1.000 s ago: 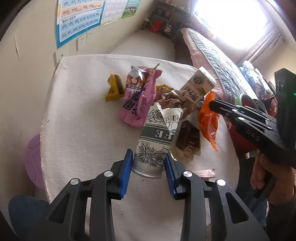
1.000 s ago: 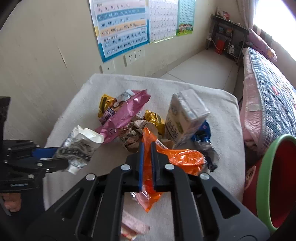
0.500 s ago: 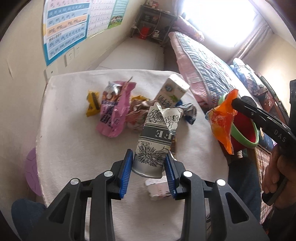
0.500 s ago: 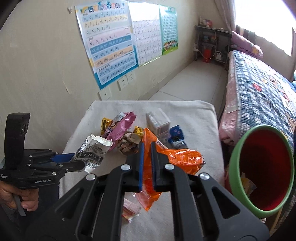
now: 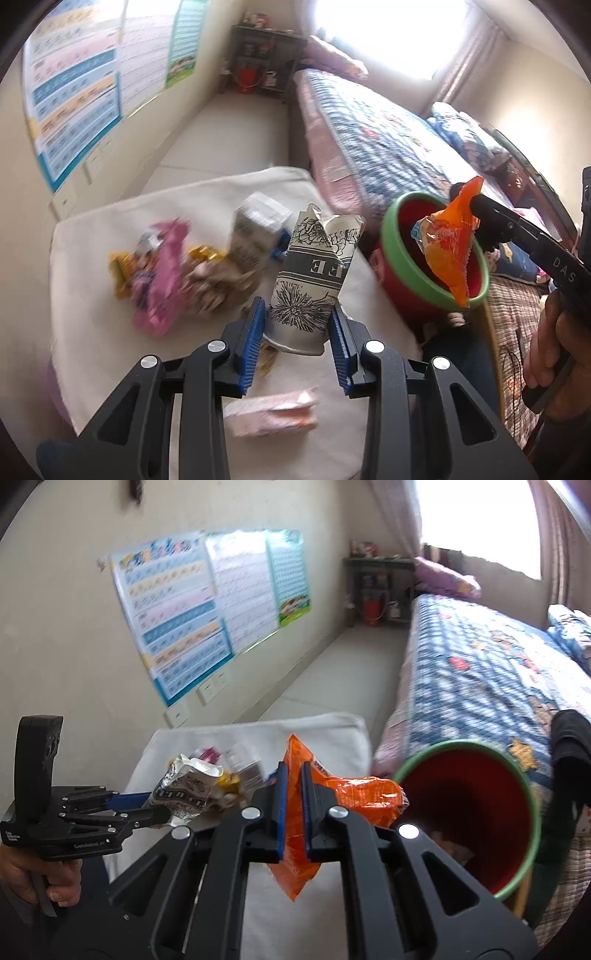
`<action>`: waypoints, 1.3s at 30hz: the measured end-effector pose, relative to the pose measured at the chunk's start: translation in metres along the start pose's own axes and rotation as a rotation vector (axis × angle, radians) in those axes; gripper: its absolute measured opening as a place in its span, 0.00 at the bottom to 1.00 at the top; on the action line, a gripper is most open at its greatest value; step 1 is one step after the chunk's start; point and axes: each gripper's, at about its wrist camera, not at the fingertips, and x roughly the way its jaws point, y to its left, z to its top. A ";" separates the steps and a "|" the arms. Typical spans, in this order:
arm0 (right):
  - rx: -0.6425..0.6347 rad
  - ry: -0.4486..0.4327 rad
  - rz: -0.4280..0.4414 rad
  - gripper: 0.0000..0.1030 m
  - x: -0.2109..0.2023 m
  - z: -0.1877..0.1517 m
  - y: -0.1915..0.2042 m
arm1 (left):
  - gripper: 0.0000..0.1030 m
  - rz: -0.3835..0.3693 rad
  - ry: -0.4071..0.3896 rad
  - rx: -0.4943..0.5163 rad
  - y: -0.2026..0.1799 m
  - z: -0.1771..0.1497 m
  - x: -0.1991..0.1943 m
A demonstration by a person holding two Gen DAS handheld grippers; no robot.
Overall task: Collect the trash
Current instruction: 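Carry the paper cup and orange bag over the red bucket with both tools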
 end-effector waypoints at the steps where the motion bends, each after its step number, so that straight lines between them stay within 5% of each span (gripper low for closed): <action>1: 0.009 -0.009 -0.010 0.07 -0.004 0.002 -0.008 | 0.31 -0.010 -0.002 0.009 -0.008 0.006 0.002; 18: 0.144 -0.051 -0.147 0.07 -0.041 -0.004 -0.126 | 0.31 -0.161 0.023 0.169 -0.134 0.070 0.054; 28: 0.203 -0.016 -0.157 0.07 -0.030 -0.019 -0.167 | 0.31 -0.230 0.074 0.171 -0.173 0.082 0.094; 39: 0.218 0.024 -0.117 0.09 -0.008 -0.021 -0.189 | 0.33 -0.220 0.125 0.172 -0.191 0.084 0.129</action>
